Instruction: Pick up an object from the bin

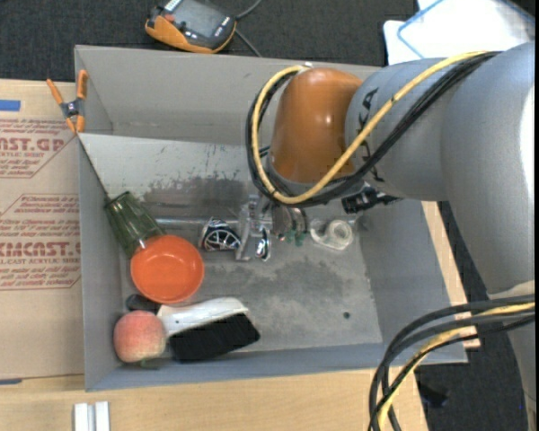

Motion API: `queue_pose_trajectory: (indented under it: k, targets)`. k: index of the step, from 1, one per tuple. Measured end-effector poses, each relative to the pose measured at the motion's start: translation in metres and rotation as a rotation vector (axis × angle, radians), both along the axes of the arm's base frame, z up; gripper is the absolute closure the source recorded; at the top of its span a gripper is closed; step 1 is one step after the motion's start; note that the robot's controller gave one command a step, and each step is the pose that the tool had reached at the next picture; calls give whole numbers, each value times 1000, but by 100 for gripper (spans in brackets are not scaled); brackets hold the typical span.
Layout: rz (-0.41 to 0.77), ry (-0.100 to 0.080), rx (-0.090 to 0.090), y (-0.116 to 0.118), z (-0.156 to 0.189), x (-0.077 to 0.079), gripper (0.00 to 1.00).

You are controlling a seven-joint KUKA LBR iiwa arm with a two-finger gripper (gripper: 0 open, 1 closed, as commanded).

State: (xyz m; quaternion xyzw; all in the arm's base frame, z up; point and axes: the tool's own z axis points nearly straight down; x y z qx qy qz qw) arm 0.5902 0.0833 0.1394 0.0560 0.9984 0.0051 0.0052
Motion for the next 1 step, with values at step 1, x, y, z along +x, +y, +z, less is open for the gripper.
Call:
queue_pose_trajectory:
  k: [1]
  targets:
    - [0,-6,1,0,35,1,100]
